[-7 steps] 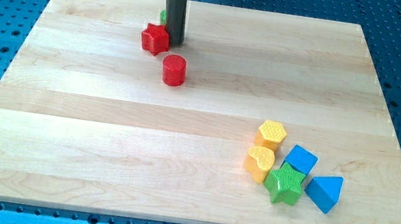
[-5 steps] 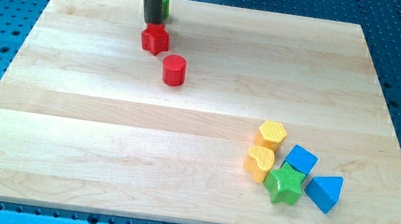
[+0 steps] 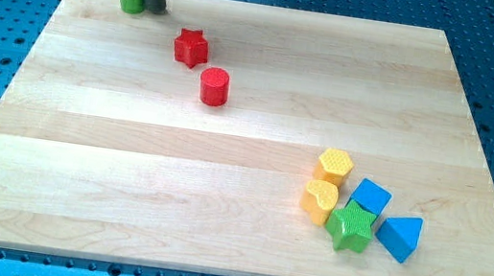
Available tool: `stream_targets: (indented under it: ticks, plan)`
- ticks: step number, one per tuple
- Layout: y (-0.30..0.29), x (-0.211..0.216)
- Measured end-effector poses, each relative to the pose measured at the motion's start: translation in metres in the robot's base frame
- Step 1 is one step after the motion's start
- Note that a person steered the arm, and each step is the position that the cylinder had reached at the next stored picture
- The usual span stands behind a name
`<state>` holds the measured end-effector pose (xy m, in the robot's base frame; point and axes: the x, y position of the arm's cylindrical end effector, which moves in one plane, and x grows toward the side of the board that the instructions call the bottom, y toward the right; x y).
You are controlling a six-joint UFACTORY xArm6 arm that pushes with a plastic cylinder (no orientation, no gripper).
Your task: Move the green circle diagonally top left to the red star
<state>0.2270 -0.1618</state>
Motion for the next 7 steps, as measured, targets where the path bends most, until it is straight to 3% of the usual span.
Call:
stream_targets:
  ticks: [4, 5, 6, 7]
  plan:
    - [0.002, 0.007]
    - [-0.012, 0.03]
    - [-0.008, 0.08]
    - [0.035, 0.129]
